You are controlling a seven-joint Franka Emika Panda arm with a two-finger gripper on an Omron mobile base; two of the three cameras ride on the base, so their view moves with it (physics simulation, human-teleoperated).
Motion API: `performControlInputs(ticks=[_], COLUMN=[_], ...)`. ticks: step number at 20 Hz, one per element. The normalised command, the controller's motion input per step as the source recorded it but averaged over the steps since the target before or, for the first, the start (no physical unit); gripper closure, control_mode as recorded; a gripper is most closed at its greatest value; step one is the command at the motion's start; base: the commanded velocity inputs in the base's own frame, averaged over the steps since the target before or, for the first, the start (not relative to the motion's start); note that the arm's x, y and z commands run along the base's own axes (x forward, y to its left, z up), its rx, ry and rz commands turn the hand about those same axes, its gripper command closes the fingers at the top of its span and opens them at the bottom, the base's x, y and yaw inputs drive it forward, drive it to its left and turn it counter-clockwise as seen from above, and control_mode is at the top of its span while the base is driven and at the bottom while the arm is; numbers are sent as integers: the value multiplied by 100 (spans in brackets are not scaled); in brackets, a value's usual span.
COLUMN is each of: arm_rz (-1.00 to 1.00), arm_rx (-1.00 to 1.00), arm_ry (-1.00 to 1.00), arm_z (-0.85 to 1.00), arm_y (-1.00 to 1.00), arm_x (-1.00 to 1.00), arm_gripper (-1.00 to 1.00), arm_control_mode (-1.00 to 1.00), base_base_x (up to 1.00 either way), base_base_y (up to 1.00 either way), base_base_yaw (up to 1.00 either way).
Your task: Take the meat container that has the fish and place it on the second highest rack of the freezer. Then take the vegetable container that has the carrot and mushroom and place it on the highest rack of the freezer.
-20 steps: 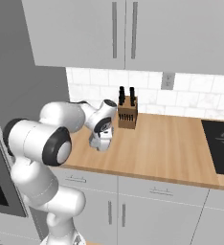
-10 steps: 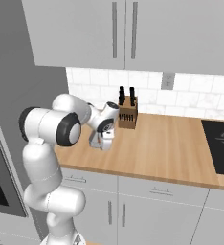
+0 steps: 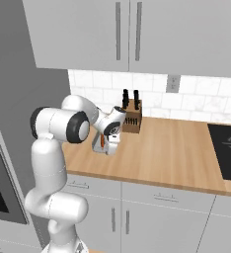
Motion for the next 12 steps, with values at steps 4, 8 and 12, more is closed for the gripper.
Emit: performControlInputs(ticks=[4,8,12], arm_rz=[-1,0,0], arm_rx=[0,0,0], arm_ry=[0,0,0], arm_z=[-39,-4,8], arm_y=[0,0,0], arm_x=[0,-16,-31], arm_gripper=[100,100,100], arm_control_mode=[-100,-100,-100], base_base_x=[0,0,0], base_base_y=[0,0,0], base_base_yaw=[0,0,0])
